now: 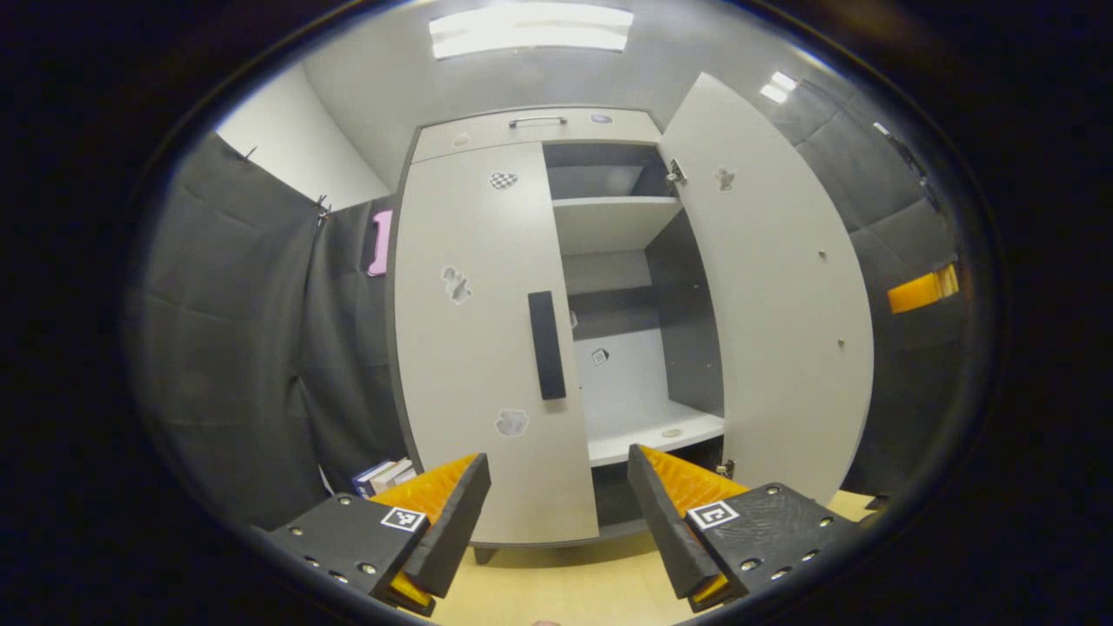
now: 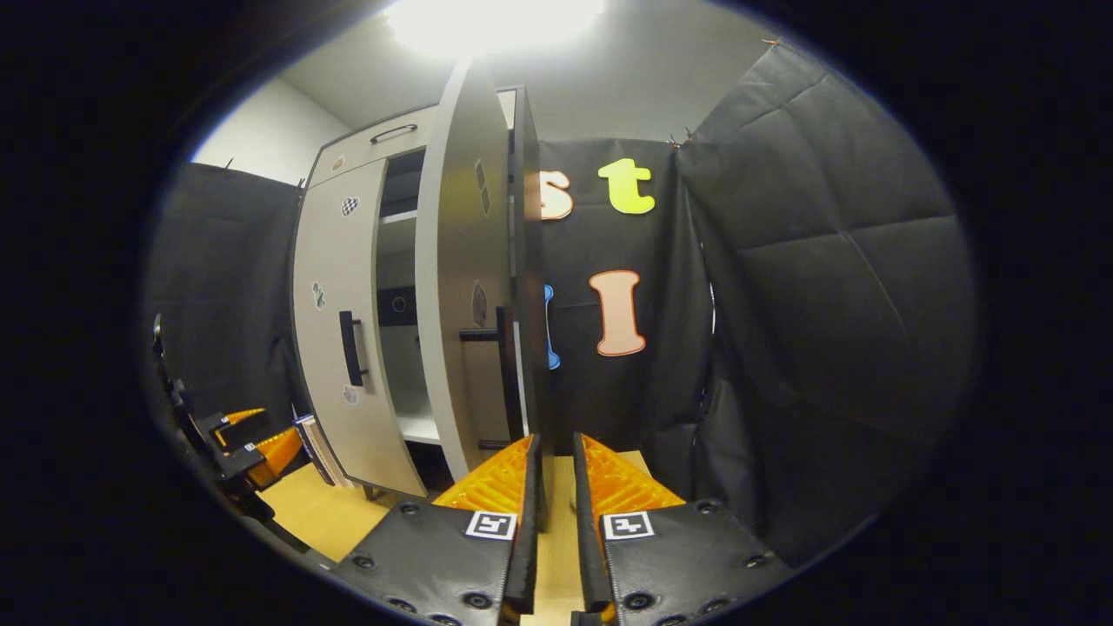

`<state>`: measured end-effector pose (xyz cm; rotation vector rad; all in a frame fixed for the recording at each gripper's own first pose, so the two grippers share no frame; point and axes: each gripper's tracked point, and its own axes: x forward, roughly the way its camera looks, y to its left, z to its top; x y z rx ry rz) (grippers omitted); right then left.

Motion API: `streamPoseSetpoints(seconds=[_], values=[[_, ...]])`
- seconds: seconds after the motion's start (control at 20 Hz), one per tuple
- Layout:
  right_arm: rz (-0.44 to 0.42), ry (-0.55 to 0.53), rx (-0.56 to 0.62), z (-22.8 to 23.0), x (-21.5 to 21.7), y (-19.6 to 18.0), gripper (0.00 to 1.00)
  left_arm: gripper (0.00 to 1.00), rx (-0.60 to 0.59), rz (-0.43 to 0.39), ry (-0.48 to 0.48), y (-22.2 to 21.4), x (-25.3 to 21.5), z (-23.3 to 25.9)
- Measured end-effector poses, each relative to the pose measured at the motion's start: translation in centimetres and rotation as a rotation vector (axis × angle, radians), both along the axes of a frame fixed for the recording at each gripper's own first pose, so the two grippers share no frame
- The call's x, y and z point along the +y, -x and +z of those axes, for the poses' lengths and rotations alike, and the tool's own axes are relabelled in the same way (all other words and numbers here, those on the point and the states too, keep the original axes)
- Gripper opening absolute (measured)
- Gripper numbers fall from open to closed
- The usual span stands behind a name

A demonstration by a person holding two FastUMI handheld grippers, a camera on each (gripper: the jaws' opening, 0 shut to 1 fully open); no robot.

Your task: Open the right door of the double-door shoe cabinet with the right hand, and open the left door with the left hand.

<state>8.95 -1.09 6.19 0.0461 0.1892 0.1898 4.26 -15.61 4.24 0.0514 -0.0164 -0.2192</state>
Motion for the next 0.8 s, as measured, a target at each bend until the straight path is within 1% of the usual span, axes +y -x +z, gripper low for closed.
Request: streamPoseSetpoints(seconds=[0.05, 0.1, 0.2, 0.25, 0.3, 0.35, 0.4, 0.45, 0.5, 0.8], values=[[0.004, 0.003, -0.006, 0.1, 0.0, 0.2, 0.33, 0.94, -0.005, -0.002, 0.001, -0.2, -0.2, 0.4], [0.007, 0.005, -0.015, 0.1, 0.0, 0.2, 0.54, 0.94, -0.011, -0.005, 0.0, -0.7, -0.4, 0.7], [-0.022, 0.025, -0.037, 0.0, -0.9, 0.2, 0.96, 0.94, -0.023, -0.012, -0.003, -1.8, -1.1, 1.7], [-0.041, 0.038, -0.041, 0.1, -1.5, 0.5, 0.95, 0.94, -0.028, -0.016, -0.002, -2.3, -1.4, 2.1], [-0.056, 0.044, -0.044, 0.0, -1.9, 0.6, 0.99, 0.94, -0.03, -0.021, -0.001, -3.0, -1.6, 2.4], [-0.063, 0.043, -0.042, 0.0, -2.1, 0.7, 0.95, 0.94, -0.031, -0.026, 0.003, -3.7, -1.9, 2.9], [-0.069, 0.036, -0.039, -0.1, -2.1, 0.9, 0.98, 0.94, -0.029, -0.035, 0.012, -4.4, -2.3, 3.2], [-0.077, 0.03, -0.034, -0.2, -2.3, 1.0, 0.95, 0.94, -0.026, -0.042, 0.024, -5.0, -2.7, 3.6], [-0.089, 0.025, -0.028, -0.5, -2.6, 1.2, 0.99, 0.94, -0.026, -0.045, 0.032, -5.8, -2.9, 4.0], [-0.143, -0.004, 0.006, -1.4, -3.6, 2.3, 0.99, 0.93, -0.01, -0.025, 0.059, -10.9, -2.5, 5.5]])
